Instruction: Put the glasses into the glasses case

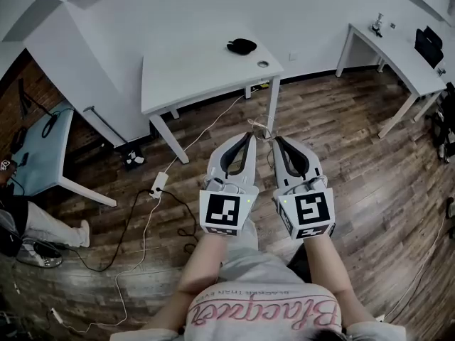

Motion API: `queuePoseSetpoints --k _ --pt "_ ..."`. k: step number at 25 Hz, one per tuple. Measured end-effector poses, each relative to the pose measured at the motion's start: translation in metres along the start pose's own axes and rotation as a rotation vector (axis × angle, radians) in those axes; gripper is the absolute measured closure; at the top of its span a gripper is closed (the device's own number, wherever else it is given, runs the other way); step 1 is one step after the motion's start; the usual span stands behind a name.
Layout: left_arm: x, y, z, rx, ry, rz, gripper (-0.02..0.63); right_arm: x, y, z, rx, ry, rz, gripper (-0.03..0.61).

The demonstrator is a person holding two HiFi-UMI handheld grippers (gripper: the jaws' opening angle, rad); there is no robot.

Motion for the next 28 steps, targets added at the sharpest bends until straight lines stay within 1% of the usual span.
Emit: queuePoseSetpoints --k 8,16,21,25,28 --pt "-0.051 0.027 -0.035 0.013 -0.002 -0.018 0.607 -0.063 0.007 0.024 -0.025 -0.006 -0.016 0.566" --pt "-0.118 0.055 -0.081 0.043 -0.002 -0.021 0.607 -0.137 0.016 0.050 -0.031 -0.009 -0.058 0.566" --pt "-0.153 0.066 -0.095 0.041 0.027 -0.023 0.607 -0.174 0.018 0.072 -0.045 0.014 -0.061 0.566" --pt "-0.182 0.078 -0.112 0.042 0.052 -0.027 0.607 -0.207 0.020 0.081 -0.030 0.019 -0.065 0.566" --pt "-0.203 0.085 -0.125 0.038 0.069 -0.026 0.607 -0.232 0.020 0.091 -0.042 0.036 -0.060 0.566"
Point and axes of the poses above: the fingertips, and each gripper's own axes: x backward along the fingers, z to its right, y out of its underside, the point moved 2 cm from there along x, backward along the fingers, and after that the axes turned 9 degrees about -x, right-handed, at the moved point
